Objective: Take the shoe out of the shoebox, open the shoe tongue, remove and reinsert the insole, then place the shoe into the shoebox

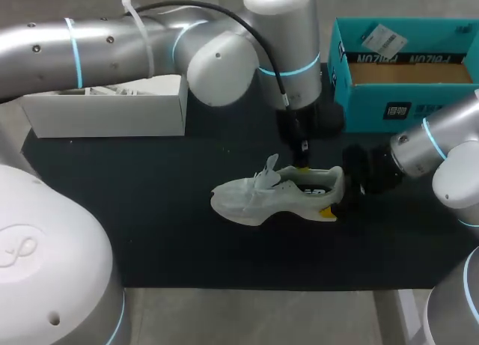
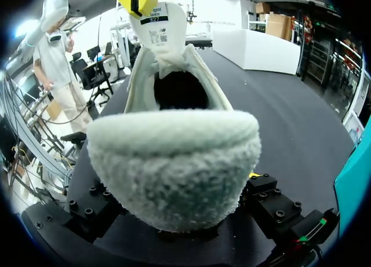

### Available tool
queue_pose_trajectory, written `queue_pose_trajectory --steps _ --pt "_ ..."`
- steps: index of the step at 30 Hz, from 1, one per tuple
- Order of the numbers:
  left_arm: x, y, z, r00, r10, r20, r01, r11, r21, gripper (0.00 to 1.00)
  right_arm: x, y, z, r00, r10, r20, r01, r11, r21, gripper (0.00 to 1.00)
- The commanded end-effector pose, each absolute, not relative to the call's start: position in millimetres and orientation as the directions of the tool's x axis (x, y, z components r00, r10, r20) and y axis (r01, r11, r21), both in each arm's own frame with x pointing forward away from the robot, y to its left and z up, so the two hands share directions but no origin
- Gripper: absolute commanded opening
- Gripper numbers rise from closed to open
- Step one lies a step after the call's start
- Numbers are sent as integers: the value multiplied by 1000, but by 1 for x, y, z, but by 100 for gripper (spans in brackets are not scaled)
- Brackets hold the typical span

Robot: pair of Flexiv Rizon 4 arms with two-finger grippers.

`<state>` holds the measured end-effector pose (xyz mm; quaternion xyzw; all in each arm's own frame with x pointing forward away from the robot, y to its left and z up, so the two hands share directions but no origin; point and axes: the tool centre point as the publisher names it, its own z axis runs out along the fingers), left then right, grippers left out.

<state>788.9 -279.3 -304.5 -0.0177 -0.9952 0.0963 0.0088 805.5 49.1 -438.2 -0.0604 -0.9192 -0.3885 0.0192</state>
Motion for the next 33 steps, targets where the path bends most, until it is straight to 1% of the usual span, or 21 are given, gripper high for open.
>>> queue_pose_trajectory --steps 1,8,13,24,33 --pt "795 -297 -328 -998 53 27 47 982 -184 0 807 52 -447 -992 99 81 127 692 710 0" --pt "799 -307 -354 -998 58 20 53 980 -190 0 807 52 -447 -992 99 81 127 692 710 0" --pt "803 -308 -370 -998 59 20 55 984 -168 0 807 52 -447 -992 99 81 127 692 710 0" --pt "804 -288 -391 -998 65 19 62 988 -142 0 807 52 -447 -992 99 81 127 692 710 0" --pt "789 -276 -399 -994 93 55 87 990 -107 0 807 52 -447 -992 99 81 127 692 710 0"
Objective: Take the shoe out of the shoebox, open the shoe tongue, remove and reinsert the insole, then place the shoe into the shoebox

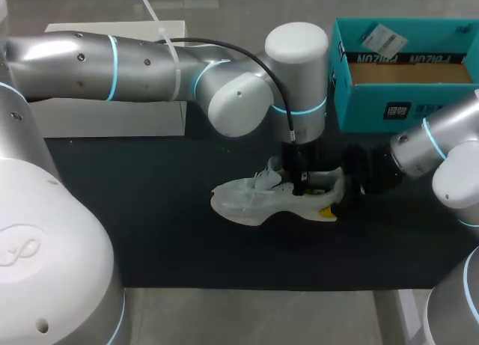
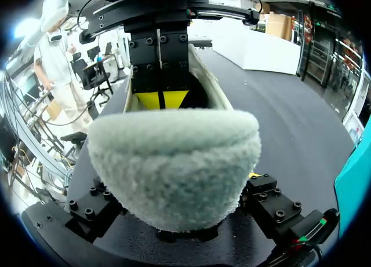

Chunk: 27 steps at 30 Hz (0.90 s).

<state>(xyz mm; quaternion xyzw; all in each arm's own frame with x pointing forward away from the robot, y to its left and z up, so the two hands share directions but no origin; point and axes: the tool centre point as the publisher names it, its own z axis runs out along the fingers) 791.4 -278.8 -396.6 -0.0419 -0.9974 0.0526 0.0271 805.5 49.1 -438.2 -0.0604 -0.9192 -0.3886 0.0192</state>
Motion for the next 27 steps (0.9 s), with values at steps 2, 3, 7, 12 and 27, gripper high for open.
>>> queue_pose_trajectory --steps 2,3,7,12,27 --pt "785 -274 -399 -992 100 81 90 989 -115 0 807 52 -447 -992 99 81 127 692 710 0" --pt "784 -273 -399 -992 99 80 90 989 -114 0 807 52 -447 -992 99 81 127 692 710 0" --pt "779 -272 -400 -989 111 97 100 989 -112 0 807 52 -447 -992 99 81 127 692 710 0" --pt "774 -274 -409 -984 131 116 120 988 -102 0 807 52 -447 -992 99 81 127 692 710 0" --pt "770 -279 -426 -981 145 131 135 987 -84 41 807 52 -447 -992 99 81 127 692 710 0"
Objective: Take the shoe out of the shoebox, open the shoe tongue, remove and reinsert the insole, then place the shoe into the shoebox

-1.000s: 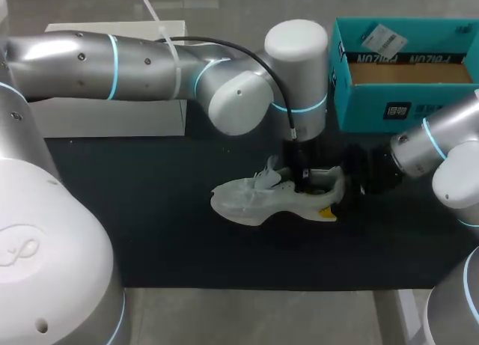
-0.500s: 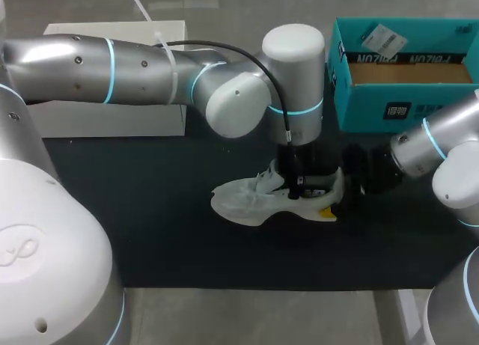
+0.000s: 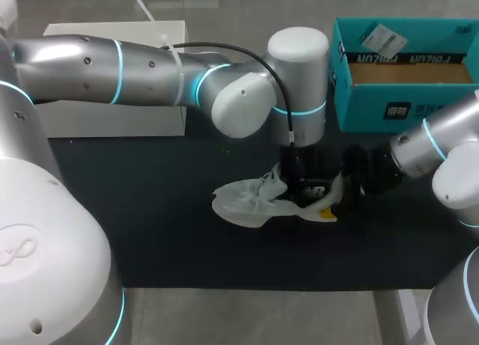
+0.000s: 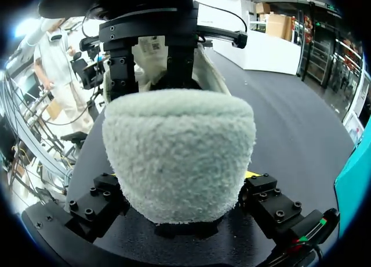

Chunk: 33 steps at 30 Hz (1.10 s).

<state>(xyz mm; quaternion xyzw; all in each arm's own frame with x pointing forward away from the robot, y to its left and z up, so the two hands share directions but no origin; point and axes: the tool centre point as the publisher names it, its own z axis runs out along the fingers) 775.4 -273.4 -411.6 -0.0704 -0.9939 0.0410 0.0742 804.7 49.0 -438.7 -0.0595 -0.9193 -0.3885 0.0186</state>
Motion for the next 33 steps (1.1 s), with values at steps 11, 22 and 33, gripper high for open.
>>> queue_pose_trajectory --steps 11,22,33 --pt "781 -279 -436 -990 119 80 114 991 -72 78 807 52 -447 -992 99 81 127 692 710 1" --pt "796 -284 -451 -995 96 5 95 991 -91 76 807 52 -447 -992 99 81 127 692 710 1" --pt "807 -280 -450 -997 73 -21 75 992 -106 45 807 52 -447 -992 99 81 127 692 710 0"
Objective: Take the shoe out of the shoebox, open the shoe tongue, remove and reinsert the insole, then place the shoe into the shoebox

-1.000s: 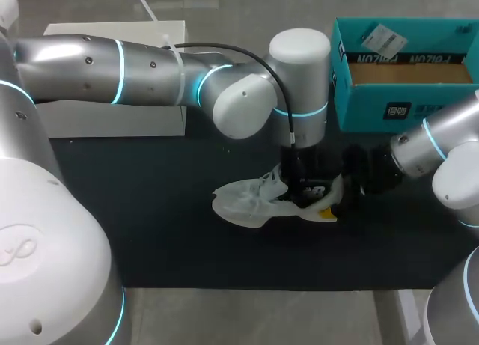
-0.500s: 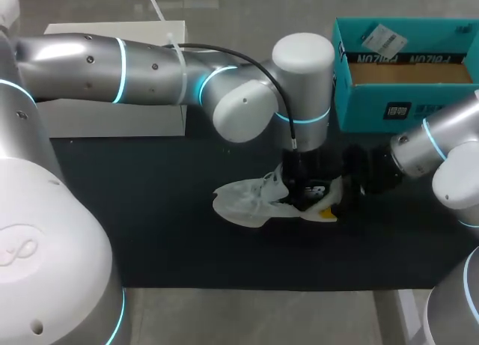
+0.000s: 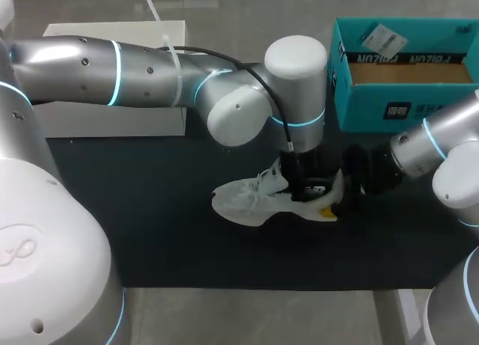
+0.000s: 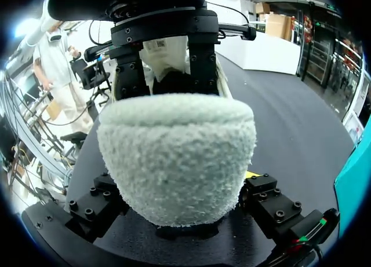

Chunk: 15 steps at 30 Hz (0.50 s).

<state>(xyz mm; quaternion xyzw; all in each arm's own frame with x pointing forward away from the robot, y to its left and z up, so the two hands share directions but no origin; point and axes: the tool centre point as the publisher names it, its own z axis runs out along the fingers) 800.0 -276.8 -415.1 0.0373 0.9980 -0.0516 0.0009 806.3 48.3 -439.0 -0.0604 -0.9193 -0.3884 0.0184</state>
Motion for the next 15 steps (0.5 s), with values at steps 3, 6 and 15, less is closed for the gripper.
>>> queue_pose_trajectory --steps 3,6,15 --pt "805 -278 -455 -996 78 -33 81 991 -106 57 807 52 -447 -992 99 81 127 692 710 0" --pt "804 -278 -461 -995 85 -56 90 991 -100 70 807 52 -447 -992 99 81 127 692 710 0" --pt "810 -276 -469 -993 75 -94 83 993 -82 37 807 52 -447 -992 99 81 127 692 710 0"
